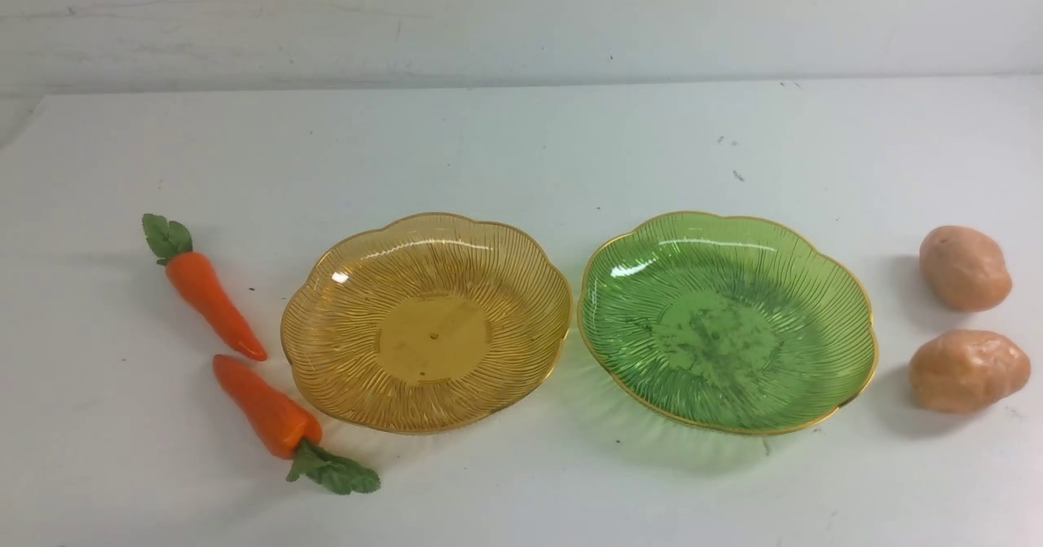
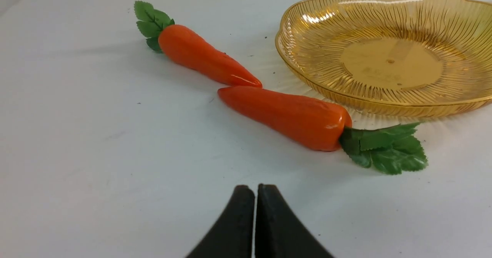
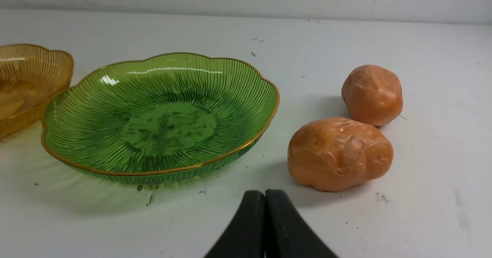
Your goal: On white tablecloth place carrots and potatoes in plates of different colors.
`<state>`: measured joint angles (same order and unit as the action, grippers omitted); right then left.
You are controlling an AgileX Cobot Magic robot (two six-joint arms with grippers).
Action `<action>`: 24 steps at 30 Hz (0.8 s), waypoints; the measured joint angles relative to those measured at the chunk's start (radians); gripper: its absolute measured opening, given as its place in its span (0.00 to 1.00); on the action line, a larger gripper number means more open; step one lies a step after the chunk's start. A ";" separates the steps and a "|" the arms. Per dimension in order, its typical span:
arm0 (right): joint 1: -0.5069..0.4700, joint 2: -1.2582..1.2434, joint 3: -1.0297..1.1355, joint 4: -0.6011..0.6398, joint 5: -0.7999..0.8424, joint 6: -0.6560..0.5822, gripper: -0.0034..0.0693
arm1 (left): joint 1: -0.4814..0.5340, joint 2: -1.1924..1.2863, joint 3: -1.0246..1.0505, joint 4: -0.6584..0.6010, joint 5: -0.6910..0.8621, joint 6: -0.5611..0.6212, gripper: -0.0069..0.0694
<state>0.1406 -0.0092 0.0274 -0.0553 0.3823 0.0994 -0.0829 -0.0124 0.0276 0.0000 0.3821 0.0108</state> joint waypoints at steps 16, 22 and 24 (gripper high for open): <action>0.000 0.000 0.000 0.114 -0.008 0.089 0.03 | 0.000 0.000 0.000 -0.082 0.000 -0.071 0.09; 0.000 0.000 0.000 0.421 -0.060 0.221 0.03 | 0.000 0.000 0.000 -0.617 0.000 -0.391 0.09; 0.000 0.000 0.000 0.538 -0.085 0.232 0.03 | 0.000 0.000 0.000 -0.717 -0.002 -0.420 0.09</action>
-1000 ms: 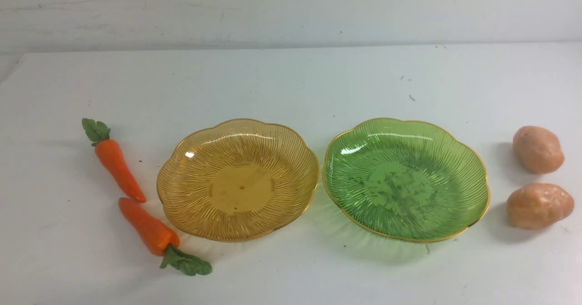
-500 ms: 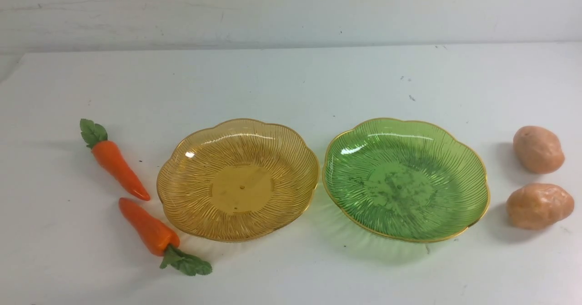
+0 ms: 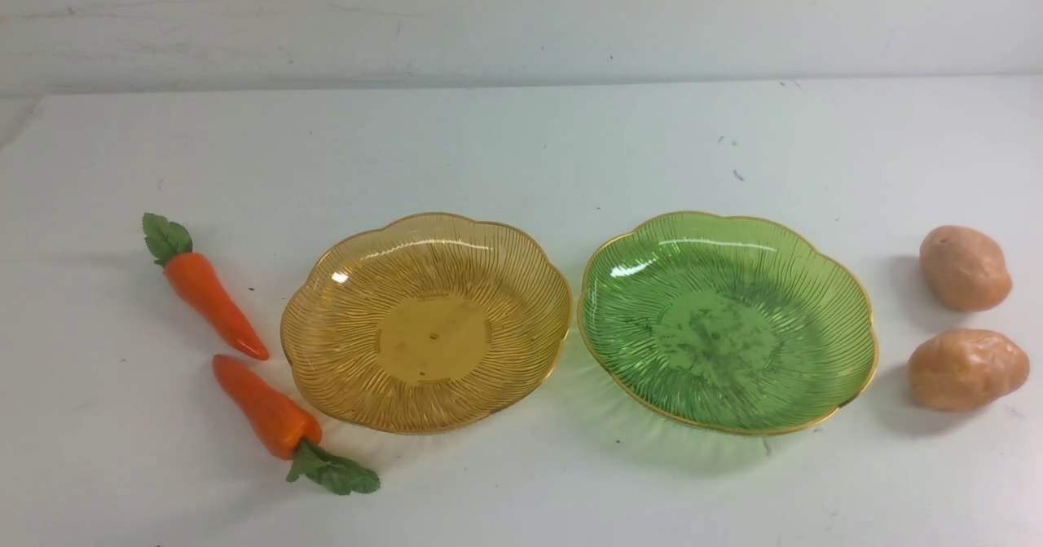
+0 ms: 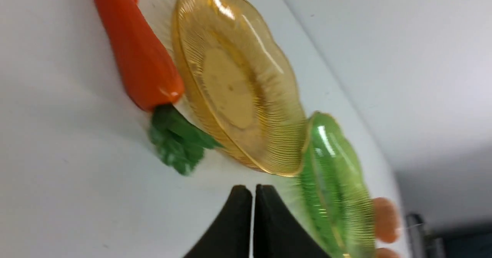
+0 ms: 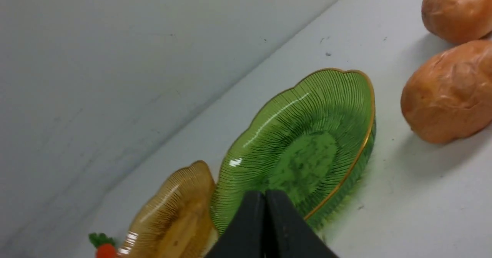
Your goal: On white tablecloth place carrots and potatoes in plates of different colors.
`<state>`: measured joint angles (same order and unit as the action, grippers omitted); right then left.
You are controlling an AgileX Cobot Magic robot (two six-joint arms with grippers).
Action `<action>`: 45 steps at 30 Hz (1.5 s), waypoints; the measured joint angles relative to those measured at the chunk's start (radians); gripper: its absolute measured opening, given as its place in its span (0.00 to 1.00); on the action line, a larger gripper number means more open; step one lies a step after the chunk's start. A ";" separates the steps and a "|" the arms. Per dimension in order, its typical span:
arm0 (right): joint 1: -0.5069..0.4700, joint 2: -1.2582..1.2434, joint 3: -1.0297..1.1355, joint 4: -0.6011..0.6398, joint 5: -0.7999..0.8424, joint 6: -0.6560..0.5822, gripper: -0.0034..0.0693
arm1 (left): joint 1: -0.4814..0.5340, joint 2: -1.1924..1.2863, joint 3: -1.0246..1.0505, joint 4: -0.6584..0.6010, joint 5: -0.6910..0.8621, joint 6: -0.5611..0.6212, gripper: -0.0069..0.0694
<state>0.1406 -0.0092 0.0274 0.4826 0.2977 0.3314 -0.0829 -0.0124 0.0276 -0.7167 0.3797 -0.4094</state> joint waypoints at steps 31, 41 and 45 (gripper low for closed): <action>0.000 0.610 -0.843 -0.508 0.902 -0.188 0.03 | 0.000 1.262 -0.719 0.249 0.345 0.457 0.09; 0.000 0.610 -0.843 -0.531 0.902 -0.188 0.03 | 0.000 1.454 -0.856 0.561 0.227 0.002 0.38; 0.000 0.610 -0.843 -0.531 0.902 -0.188 0.03 | 0.000 1.512 -0.856 0.565 0.186 -0.059 0.58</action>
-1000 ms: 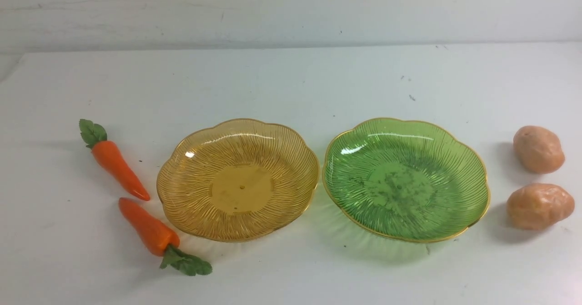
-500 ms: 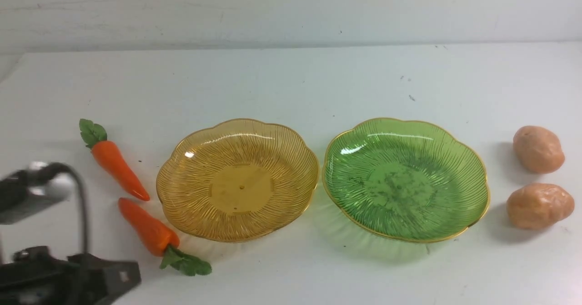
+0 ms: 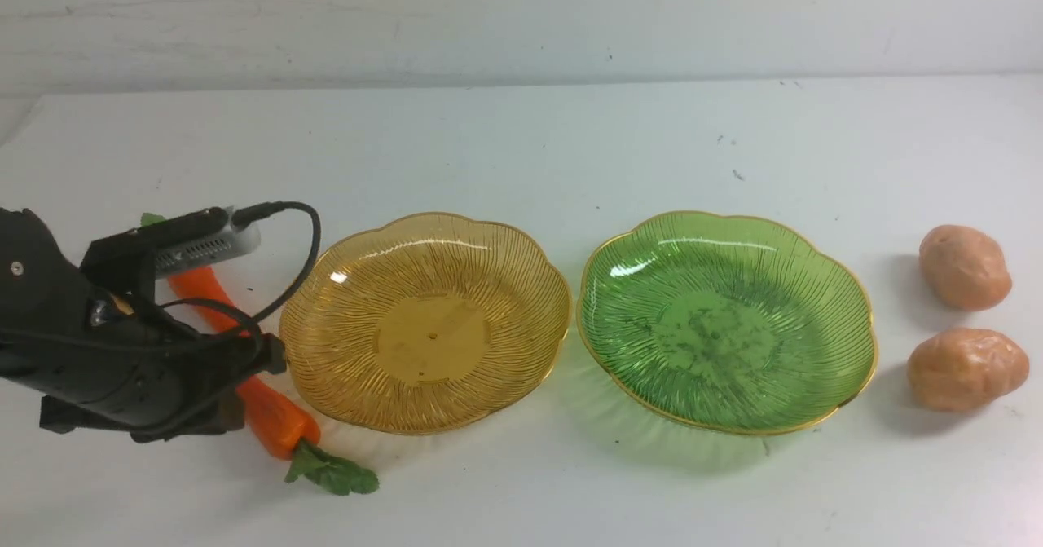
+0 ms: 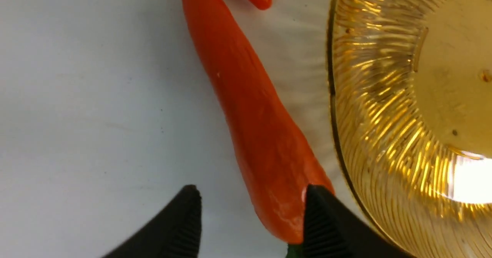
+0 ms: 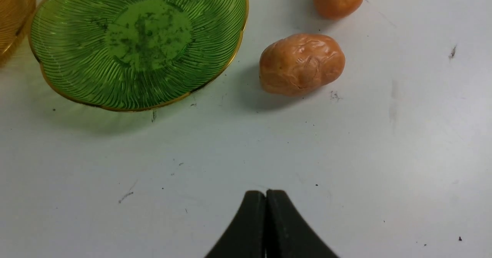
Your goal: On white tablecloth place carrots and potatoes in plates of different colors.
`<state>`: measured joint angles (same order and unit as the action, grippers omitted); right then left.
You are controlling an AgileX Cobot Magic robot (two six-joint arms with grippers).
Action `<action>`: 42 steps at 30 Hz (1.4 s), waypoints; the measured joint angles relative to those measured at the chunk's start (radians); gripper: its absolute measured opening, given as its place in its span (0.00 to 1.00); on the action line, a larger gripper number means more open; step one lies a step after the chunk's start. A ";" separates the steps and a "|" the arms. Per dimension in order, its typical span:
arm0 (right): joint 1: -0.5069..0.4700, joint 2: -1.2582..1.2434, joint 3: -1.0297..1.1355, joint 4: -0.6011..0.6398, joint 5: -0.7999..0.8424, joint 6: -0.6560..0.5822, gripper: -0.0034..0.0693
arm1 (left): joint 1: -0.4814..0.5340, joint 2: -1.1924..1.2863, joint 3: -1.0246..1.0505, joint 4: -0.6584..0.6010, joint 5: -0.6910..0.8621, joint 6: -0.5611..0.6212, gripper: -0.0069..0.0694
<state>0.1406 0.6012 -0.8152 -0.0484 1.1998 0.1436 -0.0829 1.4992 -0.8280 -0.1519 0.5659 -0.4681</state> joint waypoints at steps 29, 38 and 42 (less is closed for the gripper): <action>0.000 0.000 0.000 0.000 -0.001 -0.008 0.03 | -0.005 0.076 -0.175 0.040 0.228 0.109 0.38; 0.000 0.000 0.000 0.061 -0.002 -0.004 0.03 | -0.120 0.142 -0.390 -0.111 0.212 0.279 0.39; 0.000 0.000 0.000 0.080 -0.008 -0.004 0.03 | -0.157 0.227 -0.470 -0.119 0.195 0.288 0.43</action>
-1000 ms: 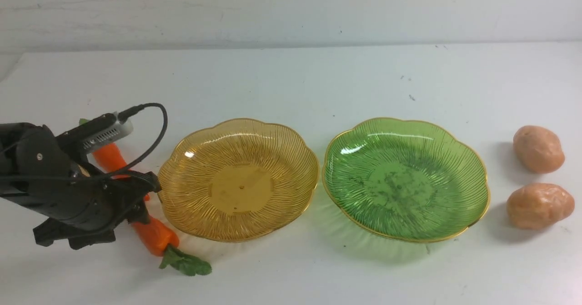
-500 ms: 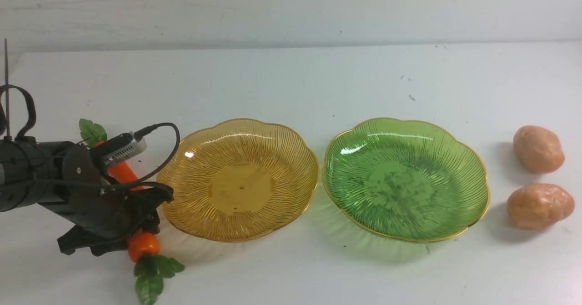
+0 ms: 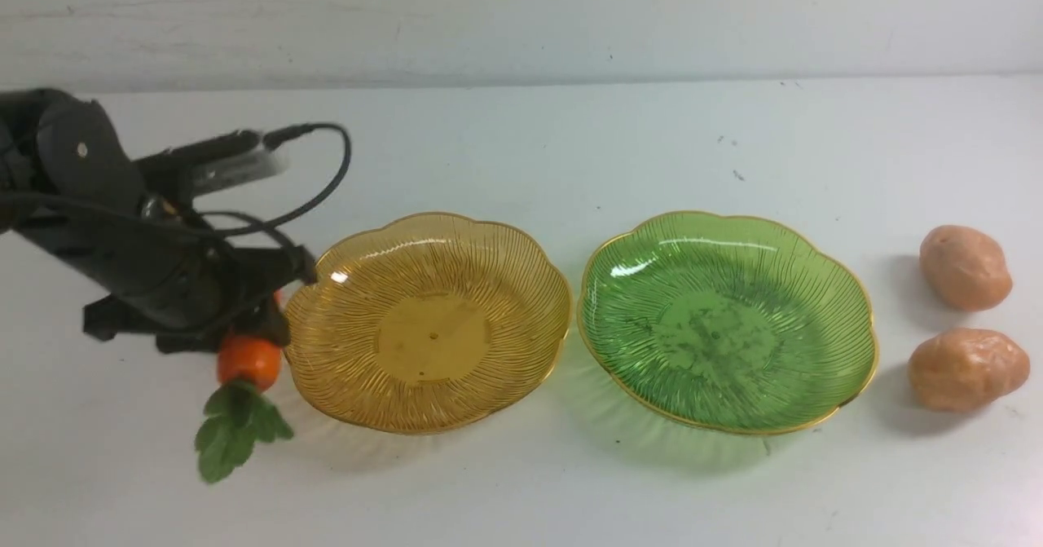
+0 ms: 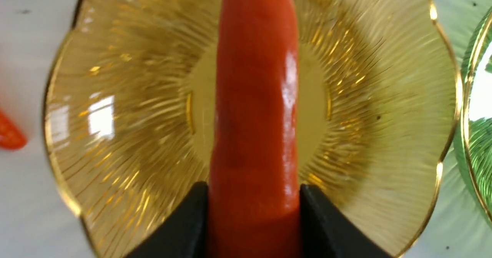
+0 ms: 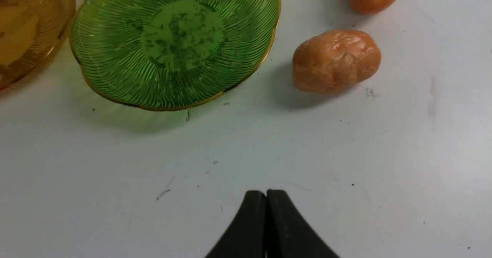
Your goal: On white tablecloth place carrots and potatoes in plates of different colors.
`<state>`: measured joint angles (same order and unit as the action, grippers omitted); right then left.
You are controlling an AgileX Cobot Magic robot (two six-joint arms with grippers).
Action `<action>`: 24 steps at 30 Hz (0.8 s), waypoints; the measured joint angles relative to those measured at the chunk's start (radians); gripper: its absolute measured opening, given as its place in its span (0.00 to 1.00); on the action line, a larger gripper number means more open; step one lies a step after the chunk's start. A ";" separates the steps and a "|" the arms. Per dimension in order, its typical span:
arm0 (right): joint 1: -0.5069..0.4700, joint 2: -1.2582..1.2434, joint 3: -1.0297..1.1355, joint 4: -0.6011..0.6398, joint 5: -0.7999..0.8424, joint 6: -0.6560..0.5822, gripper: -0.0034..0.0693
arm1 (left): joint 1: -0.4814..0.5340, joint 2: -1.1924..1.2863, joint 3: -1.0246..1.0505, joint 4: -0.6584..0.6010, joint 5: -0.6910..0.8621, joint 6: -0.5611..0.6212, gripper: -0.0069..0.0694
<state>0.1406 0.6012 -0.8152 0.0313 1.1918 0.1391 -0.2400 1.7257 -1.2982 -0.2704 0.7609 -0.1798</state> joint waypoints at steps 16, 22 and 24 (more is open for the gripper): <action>0.000 0.000 0.000 -0.002 -0.004 0.000 0.03 | -0.015 0.147 -0.148 0.029 0.067 0.025 0.78; 0.000 0.000 0.000 -0.004 -0.005 0.000 0.03 | 0.022 0.083 -0.257 0.270 0.279 0.010 0.54; 0.000 0.000 0.000 -0.004 -0.005 0.000 0.03 | 0.062 0.068 -0.269 0.387 0.366 0.006 0.33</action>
<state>0.1406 0.6012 -0.8152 0.0274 1.1864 0.1391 -0.1781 1.7937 -1.5672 0.1163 1.1269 -0.1735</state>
